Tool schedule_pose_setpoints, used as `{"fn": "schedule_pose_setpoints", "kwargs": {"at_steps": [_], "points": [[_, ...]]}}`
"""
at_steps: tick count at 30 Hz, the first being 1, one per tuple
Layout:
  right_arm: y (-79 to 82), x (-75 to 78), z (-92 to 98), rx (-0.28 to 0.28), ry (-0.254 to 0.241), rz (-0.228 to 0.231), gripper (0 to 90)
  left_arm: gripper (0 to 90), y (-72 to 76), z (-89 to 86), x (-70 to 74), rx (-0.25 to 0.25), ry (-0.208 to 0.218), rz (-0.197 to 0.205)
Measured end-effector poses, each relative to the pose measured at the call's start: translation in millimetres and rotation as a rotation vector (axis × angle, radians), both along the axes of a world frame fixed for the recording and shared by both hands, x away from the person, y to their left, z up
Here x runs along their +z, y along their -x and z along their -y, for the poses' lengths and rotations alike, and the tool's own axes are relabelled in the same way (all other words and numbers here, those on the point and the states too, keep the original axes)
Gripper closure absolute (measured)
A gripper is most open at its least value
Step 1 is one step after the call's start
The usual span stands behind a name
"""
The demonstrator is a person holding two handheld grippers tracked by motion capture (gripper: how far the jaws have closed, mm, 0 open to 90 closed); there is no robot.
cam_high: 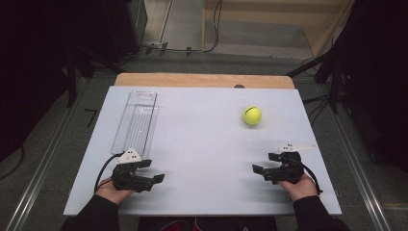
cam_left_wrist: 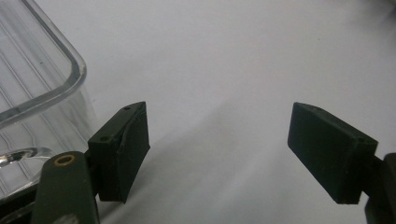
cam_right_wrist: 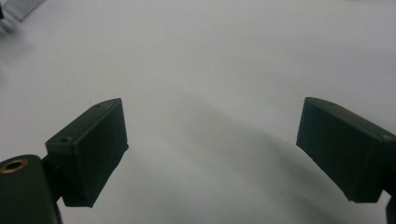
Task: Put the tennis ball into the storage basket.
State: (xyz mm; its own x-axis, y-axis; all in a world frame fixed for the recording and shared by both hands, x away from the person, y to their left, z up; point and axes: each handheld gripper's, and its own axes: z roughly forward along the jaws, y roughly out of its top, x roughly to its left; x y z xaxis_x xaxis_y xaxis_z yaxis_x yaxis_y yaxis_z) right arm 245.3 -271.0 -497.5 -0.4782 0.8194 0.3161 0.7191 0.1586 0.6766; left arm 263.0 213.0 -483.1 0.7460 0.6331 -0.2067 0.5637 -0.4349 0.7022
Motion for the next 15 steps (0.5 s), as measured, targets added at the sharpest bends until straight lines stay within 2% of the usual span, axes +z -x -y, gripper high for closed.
{"fn": "schedule_pose_setpoints", "kwargs": {"at_steps": [1,5,15], "points": [[-1.9,1.2,1.8,-0.019,-0.002,0.007,7.0,21.1,-0.1,0.3,-0.1,0.002,0.001,-0.003],[-5.8,1.1,3.7,-0.038,0.016,0.009,7.1,21.1,-0.1,0.2,0.1,0.003,-0.003,-0.004],[-16.3,4.7,4.0,-0.09,0.01,0.012,7.0,21.1,0.1,-0.4,0.5,0.006,-0.004,-0.001]]}}
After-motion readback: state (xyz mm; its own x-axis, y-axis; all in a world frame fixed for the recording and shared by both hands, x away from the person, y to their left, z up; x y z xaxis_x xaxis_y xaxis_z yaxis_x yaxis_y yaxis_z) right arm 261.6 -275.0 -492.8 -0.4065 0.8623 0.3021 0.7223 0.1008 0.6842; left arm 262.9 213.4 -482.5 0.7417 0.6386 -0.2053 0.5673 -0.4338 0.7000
